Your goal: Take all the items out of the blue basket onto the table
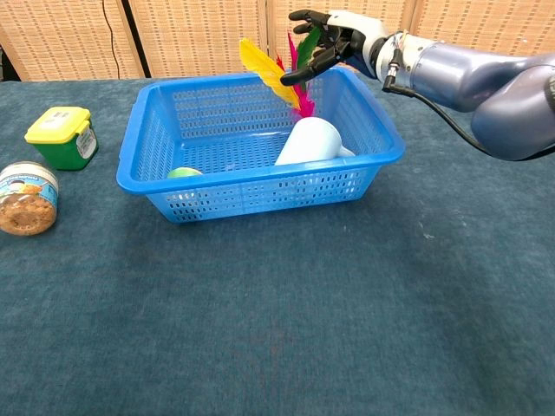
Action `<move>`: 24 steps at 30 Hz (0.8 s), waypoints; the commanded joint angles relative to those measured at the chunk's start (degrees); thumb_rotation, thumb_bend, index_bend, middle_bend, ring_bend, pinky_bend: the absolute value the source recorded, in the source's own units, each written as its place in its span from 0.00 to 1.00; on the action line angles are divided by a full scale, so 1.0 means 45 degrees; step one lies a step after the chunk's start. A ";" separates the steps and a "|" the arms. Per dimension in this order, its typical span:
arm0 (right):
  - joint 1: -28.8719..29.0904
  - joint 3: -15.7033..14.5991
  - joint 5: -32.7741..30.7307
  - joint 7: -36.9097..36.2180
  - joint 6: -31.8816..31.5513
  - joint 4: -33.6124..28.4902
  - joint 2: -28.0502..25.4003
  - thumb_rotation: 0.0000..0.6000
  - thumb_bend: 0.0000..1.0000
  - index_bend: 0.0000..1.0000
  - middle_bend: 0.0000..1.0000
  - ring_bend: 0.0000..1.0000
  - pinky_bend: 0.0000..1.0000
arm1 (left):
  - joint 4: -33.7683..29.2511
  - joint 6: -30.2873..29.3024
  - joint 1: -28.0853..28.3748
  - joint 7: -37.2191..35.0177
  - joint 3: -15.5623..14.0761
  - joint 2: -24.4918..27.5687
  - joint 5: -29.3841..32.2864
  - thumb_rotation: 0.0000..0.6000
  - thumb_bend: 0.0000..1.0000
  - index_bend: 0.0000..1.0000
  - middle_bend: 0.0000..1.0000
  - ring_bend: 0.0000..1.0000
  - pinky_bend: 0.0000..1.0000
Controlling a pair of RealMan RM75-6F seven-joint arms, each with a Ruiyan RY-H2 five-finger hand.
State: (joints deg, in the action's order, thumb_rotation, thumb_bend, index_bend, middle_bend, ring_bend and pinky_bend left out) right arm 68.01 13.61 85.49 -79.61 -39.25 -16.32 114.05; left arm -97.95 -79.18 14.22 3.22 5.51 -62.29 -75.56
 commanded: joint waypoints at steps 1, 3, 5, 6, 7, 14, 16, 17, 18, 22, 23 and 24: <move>0.0244 0.0242 -0.0506 0.1084 0.0440 0.1147 0.0691 1.00 0.00 0.02 0.02 0.02 0.09 | 0.0042 0.0041 -0.0022 -0.0071 0.0044 0.0015 0.0040 1.00 0.00 0.00 0.00 0.00 0.00; 0.0261 0.0391 -0.0732 0.1598 0.0434 0.1501 0.0860 1.00 0.00 0.16 0.15 0.16 0.36 | 0.0074 0.0097 -0.0017 -0.0090 0.0068 0.0010 0.0083 1.00 0.00 0.00 0.00 0.00 0.00; 0.0216 0.0883 -0.1285 0.2780 -0.0216 0.2310 0.1177 1.00 0.00 0.36 0.33 0.37 0.59 | 0.0104 0.0271 0.0014 -0.0174 0.0061 0.0004 0.0137 1.00 0.00 0.00 0.00 0.00 0.00; 0.0213 0.1147 -0.1586 0.3331 -0.0472 0.2445 0.1332 1.00 0.00 0.46 0.44 0.48 0.70 | 0.0113 0.0319 0.0020 -0.0223 0.0066 0.0020 0.0142 1.00 0.00 0.00 0.00 0.00 0.00; 0.0209 0.1282 -0.1744 0.3593 -0.0586 0.2448 0.1376 1.00 0.01 0.52 0.49 0.53 0.75 | 0.0114 0.0331 0.0017 -0.0250 0.0070 0.0031 0.0139 1.00 0.00 0.00 0.00 0.00 0.00; -0.0039 0.1681 -0.2353 0.4685 -0.1368 0.1970 0.1156 1.00 0.27 0.64 0.67 0.71 0.96 | 0.0073 0.0335 -0.0037 -0.0356 0.0063 0.0064 -0.0022 1.00 0.00 0.00 0.00 0.00 0.00; -0.0099 0.1721 -0.2433 0.4817 -0.1631 0.1893 0.1067 1.00 0.32 0.65 0.67 0.72 0.98 | 0.0047 0.0373 -0.0032 -0.0390 0.0035 0.0081 -0.0116 1.00 0.00 0.00 0.00 0.00 0.00; -0.0128 0.1704 -0.2435 0.4877 -0.1731 0.1846 0.0997 1.00 0.35 0.65 0.67 0.72 0.99 | 0.0033 0.0379 -0.0033 -0.0417 0.0029 0.0088 -0.0158 1.00 0.00 0.00 0.00 0.00 0.00; -0.0148 0.1695 -0.2436 0.4923 -0.1822 0.1823 0.0948 1.00 0.37 0.65 0.67 0.73 0.99 | 0.0026 0.0380 -0.0036 -0.0432 0.0024 0.0093 -0.0188 1.00 0.00 0.00 0.00 0.00 0.00; -0.0292 0.1641 -0.2454 0.5178 -0.2230 0.1631 0.0626 1.00 0.42 0.65 0.68 0.76 1.00 | -0.0034 0.0321 -0.0074 -0.0492 -0.0030 0.0126 -0.0431 1.00 0.00 0.00 0.00 0.00 0.00; -0.0330 0.1635 -0.2458 0.5226 -0.2314 0.1606 0.0566 1.00 0.44 0.66 0.68 0.77 1.00 | -0.0054 0.0313 -0.0080 -0.0518 -0.0044 0.0133 -0.0485 1.00 0.00 0.00 0.00 0.00 0.00; -0.0405 0.1612 -0.2460 0.5310 -0.2448 0.1526 0.0465 1.00 0.45 0.66 0.67 0.78 1.00 | -0.0081 0.0292 -0.0094 -0.0551 -0.0065 0.0155 -0.0576 1.00 0.00 0.00 0.00 0.00 0.00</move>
State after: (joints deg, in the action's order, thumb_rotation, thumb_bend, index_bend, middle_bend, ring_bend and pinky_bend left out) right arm 66.57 20.99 74.46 -56.14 -49.70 -9.05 116.55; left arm -98.20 -77.78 13.85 0.88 5.31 -61.68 -77.94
